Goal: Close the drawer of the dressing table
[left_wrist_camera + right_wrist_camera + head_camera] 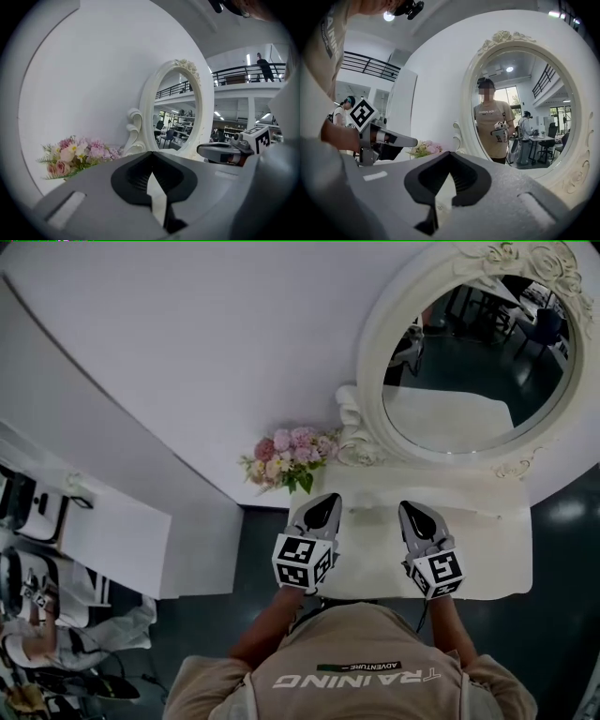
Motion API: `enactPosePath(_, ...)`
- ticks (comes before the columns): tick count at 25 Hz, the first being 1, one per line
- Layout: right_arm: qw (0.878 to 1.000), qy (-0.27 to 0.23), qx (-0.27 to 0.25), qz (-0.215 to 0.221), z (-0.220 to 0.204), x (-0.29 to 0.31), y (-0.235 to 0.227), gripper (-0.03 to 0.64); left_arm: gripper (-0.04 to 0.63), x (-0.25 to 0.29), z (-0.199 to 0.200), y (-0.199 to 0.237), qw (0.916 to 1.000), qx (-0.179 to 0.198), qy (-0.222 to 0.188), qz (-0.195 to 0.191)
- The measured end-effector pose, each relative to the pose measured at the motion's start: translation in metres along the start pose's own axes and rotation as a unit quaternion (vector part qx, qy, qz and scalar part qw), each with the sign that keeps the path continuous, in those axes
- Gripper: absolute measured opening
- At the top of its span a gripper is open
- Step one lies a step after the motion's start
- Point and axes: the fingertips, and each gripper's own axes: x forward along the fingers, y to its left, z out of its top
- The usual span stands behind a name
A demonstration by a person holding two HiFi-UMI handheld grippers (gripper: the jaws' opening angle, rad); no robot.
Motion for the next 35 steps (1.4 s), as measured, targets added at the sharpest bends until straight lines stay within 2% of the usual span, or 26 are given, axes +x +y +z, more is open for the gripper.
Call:
enactPosePath(6,1.000,-0.013,-0.020,0.002,0.016,0.001,0.003,0.002,0.018,-0.006,0.009,0.014,0.9996,0.017,-0.011,0.018)
enactPosePath(11,0.999,-0.026,-0.024,0.001,0.029,0.000,0.010,0.002,0.018,-0.017,0.013,0.020,0.9974,0.061,-0.013,0.035)
enactPosePath(21,0.999,-0.026,-0.024,-0.008,0.034,-0.006,0.014,0.002,0.018,-0.024,0.012,0.028,0.9986,0.038,-0.018,0.033)
enactPosePath(35,0.999,-0.020,-0.016,-0.020,0.024,-0.015,0.018,0.002,0.018,-0.021,0.000,0.018,0.9989,0.037,-0.012,0.024)
